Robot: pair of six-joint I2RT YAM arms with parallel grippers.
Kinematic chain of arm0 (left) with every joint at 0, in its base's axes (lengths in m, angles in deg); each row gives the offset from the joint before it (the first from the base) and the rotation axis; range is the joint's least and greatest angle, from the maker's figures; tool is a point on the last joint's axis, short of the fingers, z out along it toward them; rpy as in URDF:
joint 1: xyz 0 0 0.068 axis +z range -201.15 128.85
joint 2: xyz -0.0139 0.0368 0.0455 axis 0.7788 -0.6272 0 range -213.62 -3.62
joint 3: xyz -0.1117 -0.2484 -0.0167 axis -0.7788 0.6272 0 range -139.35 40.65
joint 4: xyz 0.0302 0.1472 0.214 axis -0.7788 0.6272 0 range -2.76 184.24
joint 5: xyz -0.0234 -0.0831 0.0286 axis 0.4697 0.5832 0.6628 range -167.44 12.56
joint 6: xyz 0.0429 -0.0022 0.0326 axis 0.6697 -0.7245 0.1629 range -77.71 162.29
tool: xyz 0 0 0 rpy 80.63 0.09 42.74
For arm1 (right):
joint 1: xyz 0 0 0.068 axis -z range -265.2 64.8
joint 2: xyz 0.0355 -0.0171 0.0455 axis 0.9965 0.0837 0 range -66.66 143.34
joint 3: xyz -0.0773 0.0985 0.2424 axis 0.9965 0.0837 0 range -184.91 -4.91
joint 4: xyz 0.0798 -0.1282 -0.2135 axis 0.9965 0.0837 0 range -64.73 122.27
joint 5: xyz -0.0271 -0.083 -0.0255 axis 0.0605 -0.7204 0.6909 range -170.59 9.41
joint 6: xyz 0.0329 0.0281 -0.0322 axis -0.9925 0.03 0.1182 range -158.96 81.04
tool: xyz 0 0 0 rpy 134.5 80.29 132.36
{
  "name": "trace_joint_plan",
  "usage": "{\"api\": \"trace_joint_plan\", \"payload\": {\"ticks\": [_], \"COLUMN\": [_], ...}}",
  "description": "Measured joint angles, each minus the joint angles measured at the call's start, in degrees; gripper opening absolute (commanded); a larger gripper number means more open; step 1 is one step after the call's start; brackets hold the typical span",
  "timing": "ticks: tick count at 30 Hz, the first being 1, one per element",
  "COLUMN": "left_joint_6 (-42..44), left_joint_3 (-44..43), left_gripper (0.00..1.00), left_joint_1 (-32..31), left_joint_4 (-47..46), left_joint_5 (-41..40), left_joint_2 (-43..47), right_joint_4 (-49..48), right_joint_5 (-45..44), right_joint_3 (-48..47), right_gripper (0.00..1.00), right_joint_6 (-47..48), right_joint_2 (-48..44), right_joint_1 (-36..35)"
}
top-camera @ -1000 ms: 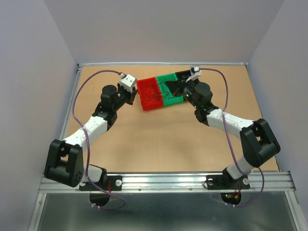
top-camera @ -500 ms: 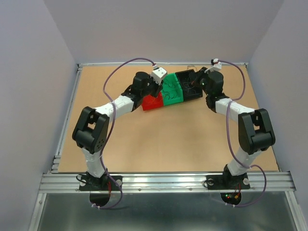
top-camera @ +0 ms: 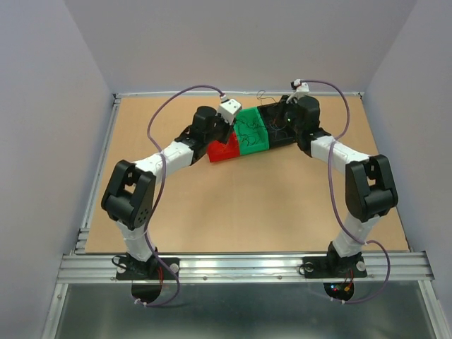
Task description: Untangle the cables
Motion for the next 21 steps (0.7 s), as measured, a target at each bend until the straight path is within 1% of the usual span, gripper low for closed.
{"api": "trace_joint_plan", "payload": {"ticks": [4, 9, 15, 21], "left_joint_6": [-1.0, -2.4, -2.8, -2.8], "left_joint_3": [1.1, 1.9, 4.5, 4.7], "left_gripper": [0.32, 0.32, 0.33, 0.33], "left_joint_1": [1.9, 5.7, 6.6, 6.6], "left_joint_4": [-0.2, -2.1, -2.5, -2.3], "left_joint_5": [0.1, 0.2, 0.3, 0.8], "left_joint_2": [6.2, 11.0, 11.5, 11.1], "right_joint_4": [6.4, 11.8, 17.2, 22.5], "right_joint_5": [-0.6, -1.3, -2.3, -6.0], "right_joint_3": [-3.7, -4.4, -4.4, -5.2], "right_gripper": [0.01, 0.0, 0.0, 0.0], "right_joint_6": [5.6, 10.5, 13.4, 14.4], "right_joint_2": [0.0, 0.1, 1.0, 2.9], "right_joint_1": [-3.6, -7.8, -8.5, -8.6]}}
